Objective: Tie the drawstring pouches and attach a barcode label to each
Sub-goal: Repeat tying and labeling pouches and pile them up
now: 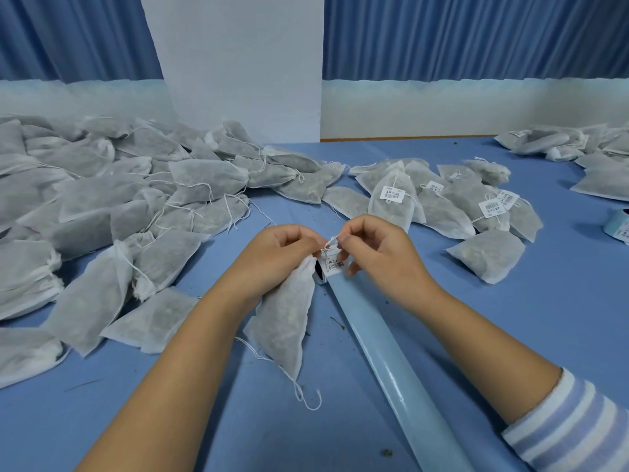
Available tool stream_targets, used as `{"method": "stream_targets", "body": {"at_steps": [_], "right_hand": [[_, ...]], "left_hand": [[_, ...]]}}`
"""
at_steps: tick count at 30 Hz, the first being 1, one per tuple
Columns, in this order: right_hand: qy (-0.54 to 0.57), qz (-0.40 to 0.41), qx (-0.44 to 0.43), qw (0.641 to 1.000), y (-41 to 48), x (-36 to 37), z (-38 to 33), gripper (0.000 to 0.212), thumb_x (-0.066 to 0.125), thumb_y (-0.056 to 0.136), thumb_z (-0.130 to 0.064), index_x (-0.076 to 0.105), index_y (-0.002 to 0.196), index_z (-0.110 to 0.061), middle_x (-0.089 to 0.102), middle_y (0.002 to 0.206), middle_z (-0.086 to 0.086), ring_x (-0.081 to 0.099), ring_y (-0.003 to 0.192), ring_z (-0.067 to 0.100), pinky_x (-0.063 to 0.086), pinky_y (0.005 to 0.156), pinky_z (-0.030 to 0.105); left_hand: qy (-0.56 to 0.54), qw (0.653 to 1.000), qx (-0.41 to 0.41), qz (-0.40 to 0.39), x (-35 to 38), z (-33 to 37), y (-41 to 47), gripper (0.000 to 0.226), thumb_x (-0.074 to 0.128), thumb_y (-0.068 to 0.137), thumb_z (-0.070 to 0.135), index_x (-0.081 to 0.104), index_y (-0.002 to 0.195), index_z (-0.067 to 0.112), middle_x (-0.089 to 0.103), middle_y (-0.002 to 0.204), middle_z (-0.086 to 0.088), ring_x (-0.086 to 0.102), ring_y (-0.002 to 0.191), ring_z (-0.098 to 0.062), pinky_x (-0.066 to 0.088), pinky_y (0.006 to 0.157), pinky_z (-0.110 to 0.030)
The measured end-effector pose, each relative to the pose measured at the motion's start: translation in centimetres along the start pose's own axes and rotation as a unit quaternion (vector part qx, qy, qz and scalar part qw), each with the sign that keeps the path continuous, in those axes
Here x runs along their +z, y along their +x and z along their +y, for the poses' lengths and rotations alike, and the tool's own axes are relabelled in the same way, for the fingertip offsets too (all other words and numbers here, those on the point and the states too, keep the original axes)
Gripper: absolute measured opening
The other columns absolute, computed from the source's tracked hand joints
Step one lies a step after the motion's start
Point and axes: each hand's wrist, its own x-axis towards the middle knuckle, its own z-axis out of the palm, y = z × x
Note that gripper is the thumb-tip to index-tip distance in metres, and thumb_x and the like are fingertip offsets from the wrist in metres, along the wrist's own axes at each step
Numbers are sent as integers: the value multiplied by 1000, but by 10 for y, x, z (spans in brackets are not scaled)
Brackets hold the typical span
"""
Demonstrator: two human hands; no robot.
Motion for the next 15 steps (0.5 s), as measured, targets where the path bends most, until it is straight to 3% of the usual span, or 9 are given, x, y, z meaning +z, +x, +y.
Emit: {"method": "stream_targets", "body": {"at_steps": [3, 6, 8, 10, 12, 15], "right_hand": [[3, 1, 6, 1000, 1, -1, 0, 16, 56, 93, -1, 61, 80, -9, 60, 72, 9, 57, 69, 21, 53, 58, 30], [4, -3, 8, 1000, 1, -1, 0, 17, 56, 93, -1, 61, 79, -10, 61, 72, 9, 57, 69, 20, 53, 58, 29], [4, -5, 7, 1000, 1, -1, 0, 17, 57, 92, -1, 62, 79, -10, 63, 74, 9, 59, 69, 17, 53, 58, 27], [4, -6, 6, 1000, 1, -1, 0, 17, 57, 92, -1, 62, 79, -11, 65, 77, 11, 59, 70, 17, 53, 59, 26], [4, -9, 4, 1000, 1, -1, 0, 18, 56, 92, 0, 62, 79, -10, 65, 75, 8, 59, 69, 17, 53, 59, 27], [6, -9, 5, 1000, 2, -2, -1, 18, 54, 93, 1, 59, 80, -10, 63, 72, 6, 58, 69, 20, 53, 59, 28]], "left_hand": [[-8, 1000, -5, -1, 0, -1, 1, 15, 66, 91, 32, 77, 82, 35, 71, 76, 18, 58, 59, 6, 42, 62, -17], [-31, 999, 8, -41, 0, 0, -2, 9, 69, 89, 36, 78, 90, 33, 76, 87, 16, 66, 73, 9, 45, 63, -7], [-33, 996, 31, -75, 0, 1, -3, 13, 77, 82, 32, 78, 94, 27, 77, 96, 10, 70, 92, 3, 47, 73, -6], [-19, 996, 35, -75, 0, 0, -3, 14, 82, 78, 27, 78, 91, 25, 78, 96, 5, 71, 97, -6, 49, 84, -16], [-8, 998, 23, -56, 1, -1, -2, 10, 83, 77, 25, 79, 85, 23, 78, 90, 2, 71, 81, -9, 48, 79, -19], [9, 999, 27, -38, 1, -1, -2, 5, 79, 82, 22, 77, 78, 20, 75, 72, 7, 53, 52, 3, 37, 54, -7]]}}
